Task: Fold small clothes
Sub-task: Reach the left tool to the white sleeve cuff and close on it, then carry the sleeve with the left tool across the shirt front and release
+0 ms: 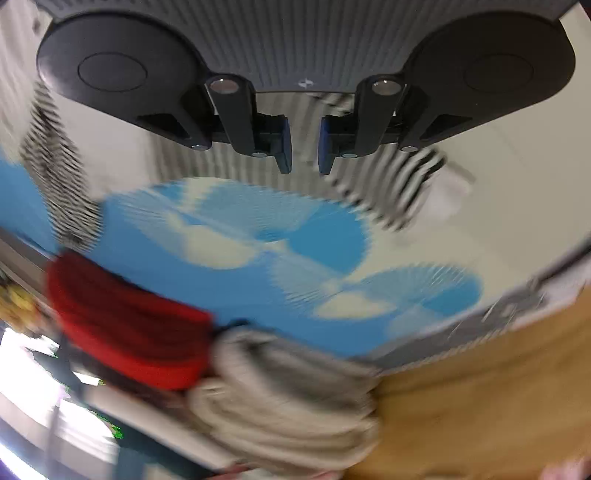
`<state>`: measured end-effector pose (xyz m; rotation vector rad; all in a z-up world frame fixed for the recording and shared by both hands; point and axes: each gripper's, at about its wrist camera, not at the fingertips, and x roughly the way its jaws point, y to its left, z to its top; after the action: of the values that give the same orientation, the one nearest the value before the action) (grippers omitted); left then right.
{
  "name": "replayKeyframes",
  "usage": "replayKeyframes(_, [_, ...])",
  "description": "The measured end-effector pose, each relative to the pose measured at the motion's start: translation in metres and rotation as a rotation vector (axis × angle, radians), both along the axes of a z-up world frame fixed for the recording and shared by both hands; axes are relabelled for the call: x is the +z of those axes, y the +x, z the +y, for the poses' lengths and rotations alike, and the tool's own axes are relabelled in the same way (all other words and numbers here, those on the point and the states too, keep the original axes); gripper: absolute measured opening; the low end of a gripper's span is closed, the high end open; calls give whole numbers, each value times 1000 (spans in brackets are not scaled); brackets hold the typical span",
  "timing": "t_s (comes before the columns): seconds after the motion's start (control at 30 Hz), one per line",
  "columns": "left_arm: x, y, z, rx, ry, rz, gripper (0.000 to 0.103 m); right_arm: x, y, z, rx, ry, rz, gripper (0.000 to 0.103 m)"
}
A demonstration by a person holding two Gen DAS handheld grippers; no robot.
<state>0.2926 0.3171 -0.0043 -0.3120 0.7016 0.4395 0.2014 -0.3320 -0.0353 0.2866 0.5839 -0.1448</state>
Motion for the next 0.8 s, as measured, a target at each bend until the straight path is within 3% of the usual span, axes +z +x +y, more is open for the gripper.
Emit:
replayKeyframes(0.2, [-59, -16, 88, 254, -254, 37, 18, -1, 48, 63, 161, -39, 37, 51])
replayKeyframes(0.27, [-67, -28, 109, 294, -328, 11, 35, -1, 67, 78, 214, -34, 43, 51])
replayKeyframes(0.37, [-81, -34, 131, 340, -410, 4, 42, -7, 92, 105, 283, -17, 48, 50])
replayKeyframes(0.57, [-85, -34, 143, 350, -436, -54, 39, -41, 105, 130, 331, 36, 124, 50])
replayKeyframes(0.6, [-86, -29, 145, 348, -425, -51, 33, -44, 106, 133, 332, 38, 133, 50])
replayKeyframes(0.63, [-85, -28, 145, 340, -410, -46, 5, -47, 107, 138, 337, 37, 137, 50])
replayKeyframes(0.67, [-83, -27, 144, 334, -393, -35, 4, -48, 108, 141, 347, 30, 140, 50])
replayKeyframes(0.73, [-71, -29, 137, 425, -291, -8, 4, -50, 109, 145, 356, 14, 146, 50])
replayKeyframes(0.8, [-61, -40, 128, 502, -288, 2, 5, -52, 109, 147, 357, 22, 158, 50])
